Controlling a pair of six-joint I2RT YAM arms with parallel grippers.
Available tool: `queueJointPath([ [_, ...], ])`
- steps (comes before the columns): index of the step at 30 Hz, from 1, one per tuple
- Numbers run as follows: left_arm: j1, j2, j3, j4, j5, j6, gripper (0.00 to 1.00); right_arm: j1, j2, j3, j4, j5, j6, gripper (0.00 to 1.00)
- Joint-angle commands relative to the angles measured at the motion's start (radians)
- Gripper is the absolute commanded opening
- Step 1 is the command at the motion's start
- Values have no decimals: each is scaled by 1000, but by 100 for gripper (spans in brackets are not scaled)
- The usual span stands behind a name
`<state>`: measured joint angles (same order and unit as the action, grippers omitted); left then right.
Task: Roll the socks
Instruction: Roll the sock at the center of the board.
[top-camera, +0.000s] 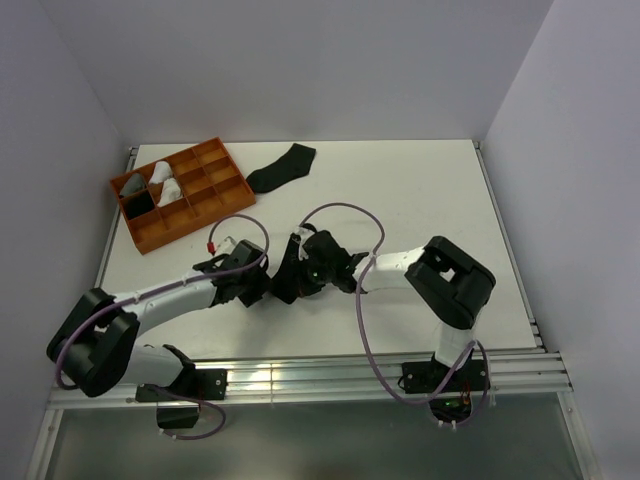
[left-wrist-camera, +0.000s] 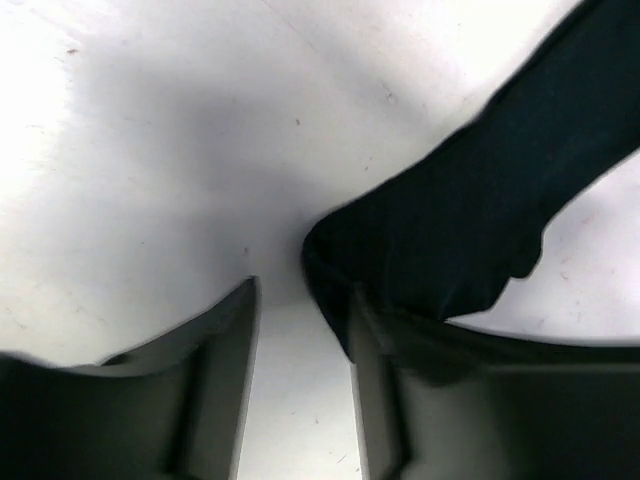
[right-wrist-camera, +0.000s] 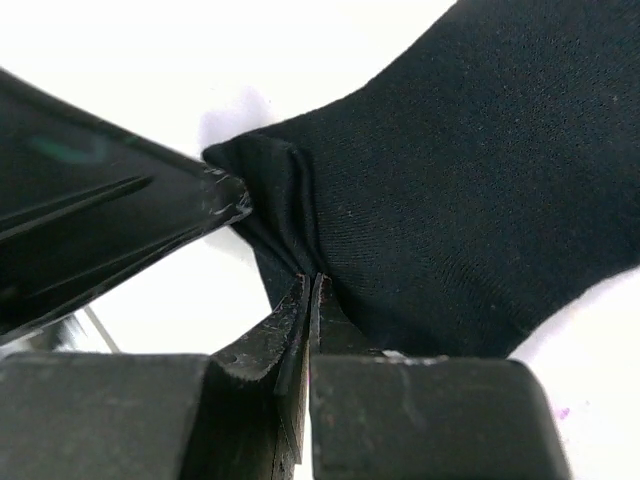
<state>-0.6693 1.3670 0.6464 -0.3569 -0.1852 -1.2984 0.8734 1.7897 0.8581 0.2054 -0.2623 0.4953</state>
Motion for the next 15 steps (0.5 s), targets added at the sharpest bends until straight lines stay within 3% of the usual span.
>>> queueJointPath([
  [1,-4,-81,-54,71,-28,-44,52,-65,51,-19,23,-134,66,0],
  [8,-3,-215,-177,200,-25,-33,58,-134,123,-34,91,-302,187,0],
  [15,-3,-207,-232,298,-25,2,52,-162,157,-28,111,-365,238,0],
])
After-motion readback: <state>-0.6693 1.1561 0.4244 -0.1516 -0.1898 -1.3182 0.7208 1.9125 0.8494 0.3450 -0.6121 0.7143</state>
